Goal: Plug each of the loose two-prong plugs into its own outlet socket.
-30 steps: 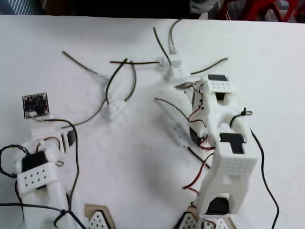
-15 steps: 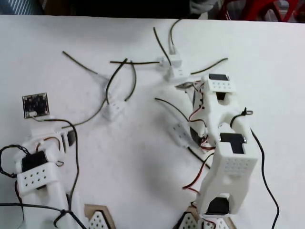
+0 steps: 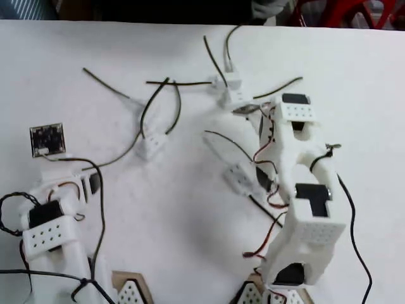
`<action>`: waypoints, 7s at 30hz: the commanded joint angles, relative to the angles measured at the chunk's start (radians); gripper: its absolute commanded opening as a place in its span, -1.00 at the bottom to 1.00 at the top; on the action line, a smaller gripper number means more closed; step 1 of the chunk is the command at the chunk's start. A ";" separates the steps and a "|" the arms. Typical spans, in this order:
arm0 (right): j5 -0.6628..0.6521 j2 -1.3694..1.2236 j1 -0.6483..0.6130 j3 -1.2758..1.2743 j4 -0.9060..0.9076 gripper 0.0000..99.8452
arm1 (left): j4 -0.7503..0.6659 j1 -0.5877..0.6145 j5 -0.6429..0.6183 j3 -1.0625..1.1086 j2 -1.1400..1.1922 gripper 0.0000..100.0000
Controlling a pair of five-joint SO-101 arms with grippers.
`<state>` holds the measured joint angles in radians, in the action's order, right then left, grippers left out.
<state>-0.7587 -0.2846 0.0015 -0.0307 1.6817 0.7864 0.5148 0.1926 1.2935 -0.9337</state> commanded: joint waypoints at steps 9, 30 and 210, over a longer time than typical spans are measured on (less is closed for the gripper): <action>-0.009 0.486 0.012 -0.132 0.016 -0.96 | -0.021 0.005 -0.005 -0.005 -0.024 -0.44; 0.724 1.026 -0.343 -0.585 -0.355 -0.96 | -0.021 0.002 -0.005 -0.005 -0.024 -0.44; 0.999 2.081 0.064 -1.583 -1.365 -0.97 | 0.528 -0.875 0.523 -1.238 1.148 -0.48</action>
<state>0.2386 1.7822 0.0629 -1.6402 0.3345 1.2988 -0.3690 0.7327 0.0813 0.2877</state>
